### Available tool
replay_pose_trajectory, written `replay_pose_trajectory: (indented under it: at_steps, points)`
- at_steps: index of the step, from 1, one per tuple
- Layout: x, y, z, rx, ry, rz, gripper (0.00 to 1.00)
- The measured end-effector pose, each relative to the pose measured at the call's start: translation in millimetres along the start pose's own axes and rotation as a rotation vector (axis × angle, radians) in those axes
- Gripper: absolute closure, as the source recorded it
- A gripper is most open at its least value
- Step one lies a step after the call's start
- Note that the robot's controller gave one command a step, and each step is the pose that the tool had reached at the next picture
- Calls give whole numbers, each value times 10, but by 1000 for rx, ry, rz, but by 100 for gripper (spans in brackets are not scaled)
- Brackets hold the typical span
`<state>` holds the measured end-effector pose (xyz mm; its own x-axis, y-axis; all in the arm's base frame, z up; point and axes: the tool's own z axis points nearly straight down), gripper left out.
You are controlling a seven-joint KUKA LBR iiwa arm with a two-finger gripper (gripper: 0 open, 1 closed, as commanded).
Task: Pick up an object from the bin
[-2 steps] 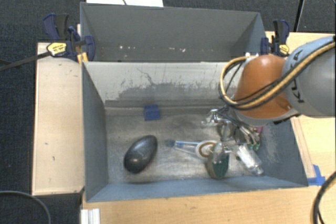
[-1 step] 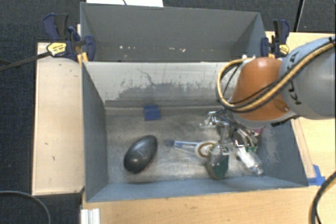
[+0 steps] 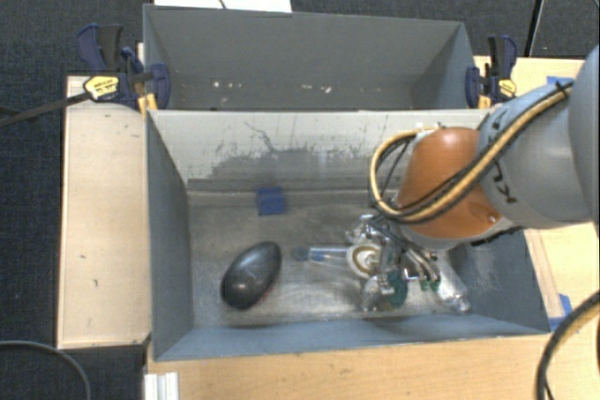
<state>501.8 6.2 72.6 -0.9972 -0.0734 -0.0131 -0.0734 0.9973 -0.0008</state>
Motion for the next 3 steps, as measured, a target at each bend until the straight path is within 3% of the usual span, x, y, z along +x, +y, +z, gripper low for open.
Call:
replay_pose_trajectory:
  at_steps: [1,2,3]
  points:
    - [-19,-9,-19,0,5,-3,0]
    - [-47,-3,-35,0,-4,-5,100]
    - [-64,-2,-282,-1,8,-9,100]
